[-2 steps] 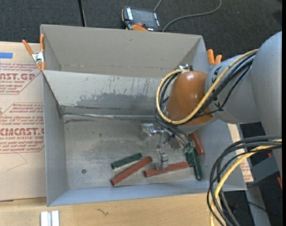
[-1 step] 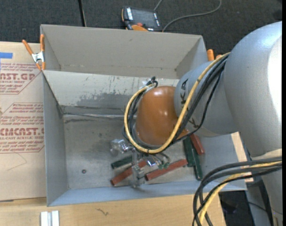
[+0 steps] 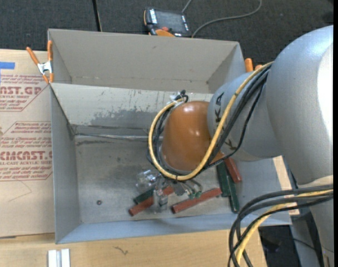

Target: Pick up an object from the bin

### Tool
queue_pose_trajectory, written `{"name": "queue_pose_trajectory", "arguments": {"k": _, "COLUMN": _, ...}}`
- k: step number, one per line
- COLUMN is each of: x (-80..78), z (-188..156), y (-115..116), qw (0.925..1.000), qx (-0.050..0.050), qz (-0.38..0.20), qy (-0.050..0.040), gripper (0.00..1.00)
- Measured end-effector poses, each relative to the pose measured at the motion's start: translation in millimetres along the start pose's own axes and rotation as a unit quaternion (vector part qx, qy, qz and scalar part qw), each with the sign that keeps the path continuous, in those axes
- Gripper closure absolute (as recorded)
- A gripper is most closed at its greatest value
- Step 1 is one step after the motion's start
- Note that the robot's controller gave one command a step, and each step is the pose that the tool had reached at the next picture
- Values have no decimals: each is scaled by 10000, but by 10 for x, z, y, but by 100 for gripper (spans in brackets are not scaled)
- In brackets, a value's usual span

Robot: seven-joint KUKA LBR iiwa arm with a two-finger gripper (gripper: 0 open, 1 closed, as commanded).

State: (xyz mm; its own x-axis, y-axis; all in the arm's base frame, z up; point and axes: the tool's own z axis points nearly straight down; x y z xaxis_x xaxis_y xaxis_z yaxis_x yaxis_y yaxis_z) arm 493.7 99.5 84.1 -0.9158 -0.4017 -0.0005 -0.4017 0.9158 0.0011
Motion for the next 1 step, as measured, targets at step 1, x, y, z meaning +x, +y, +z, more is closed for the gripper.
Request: {"name": "queue_pose_trajectory", "arguments": {"k": 1, "x": -368, "z": -1417, "y": -59, "qw": 10000, "qx": 17, "qz": 40, "qy": -53, "gripper": 100}}
